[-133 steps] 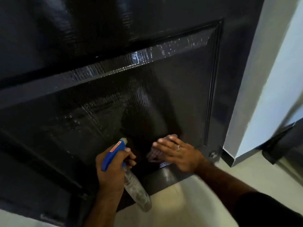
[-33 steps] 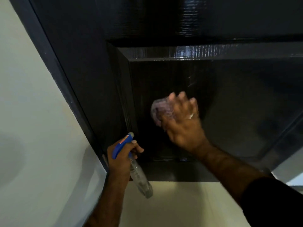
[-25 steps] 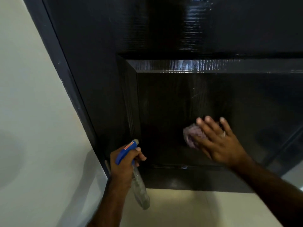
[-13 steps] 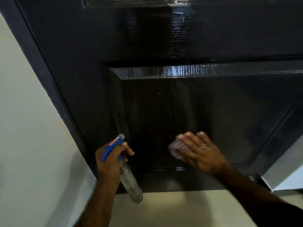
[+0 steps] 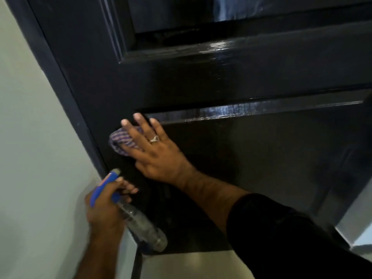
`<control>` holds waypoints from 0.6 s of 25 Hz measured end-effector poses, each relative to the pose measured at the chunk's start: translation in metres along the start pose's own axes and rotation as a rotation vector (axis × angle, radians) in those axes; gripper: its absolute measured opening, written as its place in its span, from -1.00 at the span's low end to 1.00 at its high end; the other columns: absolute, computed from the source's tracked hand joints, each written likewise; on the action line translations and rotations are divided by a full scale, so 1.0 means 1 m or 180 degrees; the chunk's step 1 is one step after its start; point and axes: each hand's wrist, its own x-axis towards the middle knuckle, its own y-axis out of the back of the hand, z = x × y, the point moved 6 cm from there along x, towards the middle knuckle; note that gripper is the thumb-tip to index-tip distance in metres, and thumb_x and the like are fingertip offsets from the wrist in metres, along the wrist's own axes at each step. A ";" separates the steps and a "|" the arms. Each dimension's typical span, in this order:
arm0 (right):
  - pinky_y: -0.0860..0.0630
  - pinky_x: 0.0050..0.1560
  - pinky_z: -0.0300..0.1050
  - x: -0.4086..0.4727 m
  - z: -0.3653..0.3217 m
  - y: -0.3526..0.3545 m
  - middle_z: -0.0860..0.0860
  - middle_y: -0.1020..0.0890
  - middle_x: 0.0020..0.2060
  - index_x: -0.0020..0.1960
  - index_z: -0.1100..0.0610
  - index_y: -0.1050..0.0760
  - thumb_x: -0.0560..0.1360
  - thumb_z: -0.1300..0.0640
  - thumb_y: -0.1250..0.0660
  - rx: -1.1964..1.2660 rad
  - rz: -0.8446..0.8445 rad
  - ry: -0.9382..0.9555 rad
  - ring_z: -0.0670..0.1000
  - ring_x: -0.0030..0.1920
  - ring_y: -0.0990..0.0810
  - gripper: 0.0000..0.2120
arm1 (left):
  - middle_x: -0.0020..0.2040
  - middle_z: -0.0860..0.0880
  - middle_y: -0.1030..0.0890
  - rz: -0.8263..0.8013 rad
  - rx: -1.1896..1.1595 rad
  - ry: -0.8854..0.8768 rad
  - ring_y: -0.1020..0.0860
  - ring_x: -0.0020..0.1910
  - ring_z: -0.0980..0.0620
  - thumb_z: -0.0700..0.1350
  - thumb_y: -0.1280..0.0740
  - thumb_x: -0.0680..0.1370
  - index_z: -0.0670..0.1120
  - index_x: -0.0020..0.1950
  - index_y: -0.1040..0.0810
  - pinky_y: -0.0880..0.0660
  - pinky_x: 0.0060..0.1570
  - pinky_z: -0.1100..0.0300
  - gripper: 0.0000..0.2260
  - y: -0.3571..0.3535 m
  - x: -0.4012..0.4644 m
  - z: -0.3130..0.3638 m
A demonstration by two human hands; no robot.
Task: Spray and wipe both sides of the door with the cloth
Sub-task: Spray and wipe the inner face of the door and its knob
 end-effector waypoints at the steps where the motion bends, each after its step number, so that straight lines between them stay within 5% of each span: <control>1: 0.02 0.68 0.35 -0.003 0.006 0.003 0.25 -0.19 0.69 0.59 0.02 -0.47 0.62 0.06 -0.30 -0.0026 -0.0029 0.0031 0.32 0.72 -0.04 -0.47 | -0.37 -0.05 -0.66 -0.0026 0.0049 0.0008 -0.65 -0.40 0.02 -0.24 -0.29 0.60 -0.07 -0.01 -0.70 -0.50 -0.38 0.25 -0.81 0.006 0.002 0.008; 6: -0.08 0.61 0.49 -0.085 0.098 0.066 0.27 -0.25 0.66 0.60 -0.02 -0.47 0.70 -0.14 -0.29 -0.0485 0.0253 -0.0668 0.29 0.70 -0.15 -0.50 | -0.38 -0.06 -0.64 -0.0561 0.0257 0.0038 -0.65 -0.41 0.00 -0.26 -0.33 0.60 -0.09 -0.10 -0.71 -0.47 -0.44 0.25 -0.81 -0.039 -0.006 0.023; 11: -0.12 0.59 0.50 -0.223 0.203 0.134 0.29 -0.19 0.68 0.66 0.07 -0.35 0.69 -0.13 -0.27 -0.1230 0.0515 -0.2387 0.35 0.69 -0.13 -0.41 | -0.38 -0.12 -0.64 -0.1189 0.0228 0.0134 -0.64 -0.43 -0.01 -0.28 -0.33 0.60 -0.25 -0.19 -0.64 -0.45 -0.44 0.24 -0.81 -0.141 -0.046 0.007; 15: -0.20 0.64 0.32 -0.300 0.250 0.161 0.27 -0.18 0.69 0.71 0.13 -0.17 0.74 -0.22 -0.13 -0.0507 0.1097 -0.4006 0.29 0.69 -0.16 -0.33 | -0.32 -0.17 -0.64 -0.1413 0.0062 0.0227 -0.64 -0.37 -0.07 -0.24 -0.36 0.59 -0.27 -0.16 -0.65 -0.48 -0.41 0.21 -0.83 -0.172 -0.068 -0.008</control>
